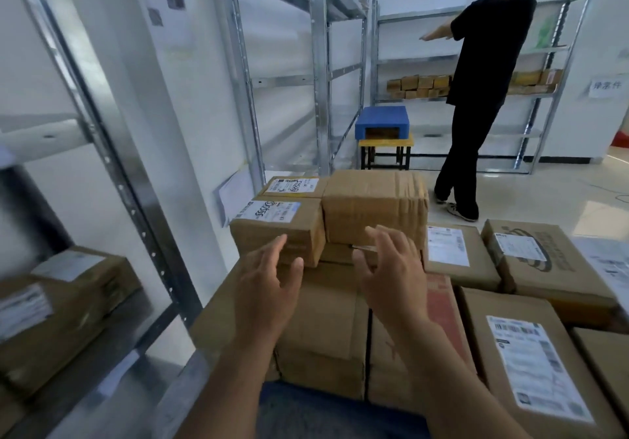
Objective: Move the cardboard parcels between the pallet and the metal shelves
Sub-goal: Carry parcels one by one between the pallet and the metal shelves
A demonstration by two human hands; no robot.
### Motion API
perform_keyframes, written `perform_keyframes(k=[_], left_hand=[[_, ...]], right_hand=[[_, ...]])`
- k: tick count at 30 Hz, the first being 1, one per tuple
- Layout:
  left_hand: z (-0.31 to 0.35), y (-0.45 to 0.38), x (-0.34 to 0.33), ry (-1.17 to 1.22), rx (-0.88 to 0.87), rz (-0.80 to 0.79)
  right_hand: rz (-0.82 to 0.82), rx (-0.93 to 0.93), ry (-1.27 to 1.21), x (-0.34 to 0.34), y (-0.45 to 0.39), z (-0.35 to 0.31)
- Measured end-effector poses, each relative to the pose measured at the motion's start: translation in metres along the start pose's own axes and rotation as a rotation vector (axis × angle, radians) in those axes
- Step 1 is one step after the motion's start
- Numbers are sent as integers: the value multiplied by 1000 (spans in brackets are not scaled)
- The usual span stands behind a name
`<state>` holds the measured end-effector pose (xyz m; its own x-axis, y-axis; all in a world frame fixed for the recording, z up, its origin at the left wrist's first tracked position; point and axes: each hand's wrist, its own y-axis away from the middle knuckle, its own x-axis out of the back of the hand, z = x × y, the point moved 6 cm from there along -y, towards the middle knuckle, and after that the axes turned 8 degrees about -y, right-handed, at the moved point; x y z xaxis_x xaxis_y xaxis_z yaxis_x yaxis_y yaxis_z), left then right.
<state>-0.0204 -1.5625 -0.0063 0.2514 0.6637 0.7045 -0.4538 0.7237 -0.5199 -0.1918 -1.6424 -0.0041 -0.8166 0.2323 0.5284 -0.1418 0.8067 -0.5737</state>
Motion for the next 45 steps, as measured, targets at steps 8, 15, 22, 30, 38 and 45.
perform_keyframes(k=[8, 15, 22, 30, 38, 45], left_hand=[[-42, 62, 45, -79, 124, -22], [-85, 94, 101, -100, 253, 44], [-141, 130, 184, -162, 300, 135], [-219, 203, 314, -307, 389, 259], [-284, 288, 412, -381, 546, 365], [-303, 342, 450, -469, 677, 440]], right_hand=[[-84, 111, -110, -23, 58, -59], [-173, 248, -242, -49, 90, -140], [-225, 360, -322, -78, 141, -233], [-372, 487, -428, -116, 233, -364], [-516, 576, -489, -148, 323, -466], [-610, 684, -548, -165, 376, -508]])
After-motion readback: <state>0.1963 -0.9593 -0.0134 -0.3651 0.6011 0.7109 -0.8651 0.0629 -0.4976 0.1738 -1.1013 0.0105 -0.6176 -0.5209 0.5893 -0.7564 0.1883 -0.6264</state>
